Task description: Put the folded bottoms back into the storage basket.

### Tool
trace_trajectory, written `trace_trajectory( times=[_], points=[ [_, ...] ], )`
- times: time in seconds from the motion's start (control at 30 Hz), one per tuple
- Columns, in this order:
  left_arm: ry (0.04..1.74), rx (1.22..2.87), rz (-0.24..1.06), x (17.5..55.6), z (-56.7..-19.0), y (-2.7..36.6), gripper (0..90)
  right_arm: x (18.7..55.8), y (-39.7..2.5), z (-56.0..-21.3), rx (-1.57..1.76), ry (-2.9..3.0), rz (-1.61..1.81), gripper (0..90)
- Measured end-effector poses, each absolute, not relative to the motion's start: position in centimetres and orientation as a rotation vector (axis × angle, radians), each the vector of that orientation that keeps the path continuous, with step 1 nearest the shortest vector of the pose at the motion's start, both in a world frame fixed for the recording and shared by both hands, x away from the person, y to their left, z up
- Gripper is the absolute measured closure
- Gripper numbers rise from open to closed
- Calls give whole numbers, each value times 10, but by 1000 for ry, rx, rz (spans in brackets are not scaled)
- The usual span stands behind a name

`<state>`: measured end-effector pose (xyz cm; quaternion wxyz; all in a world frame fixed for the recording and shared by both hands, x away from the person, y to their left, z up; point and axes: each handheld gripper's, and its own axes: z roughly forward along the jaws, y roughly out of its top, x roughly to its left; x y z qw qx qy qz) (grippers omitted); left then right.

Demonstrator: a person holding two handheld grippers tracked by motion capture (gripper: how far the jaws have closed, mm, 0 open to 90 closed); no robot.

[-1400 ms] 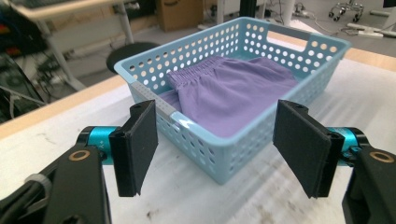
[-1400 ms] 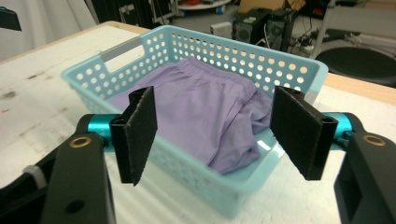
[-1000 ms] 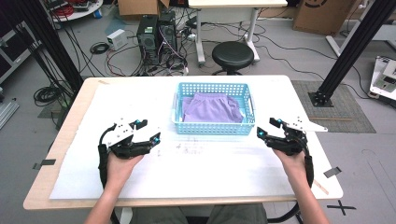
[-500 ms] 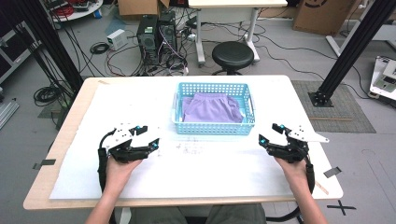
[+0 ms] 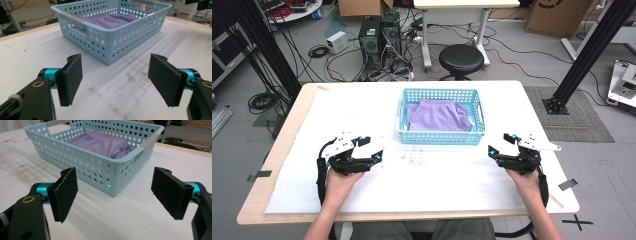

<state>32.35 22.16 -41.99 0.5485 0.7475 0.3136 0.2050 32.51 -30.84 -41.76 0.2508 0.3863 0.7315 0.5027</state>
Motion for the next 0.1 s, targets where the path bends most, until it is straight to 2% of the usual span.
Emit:
trace_trajectory(
  times=[0.1],
  points=[
    [756, 1773, 489, 324, -421, 224, 253, 325, -309, -418, 1048, 1983, 1367, 213]
  ],
)
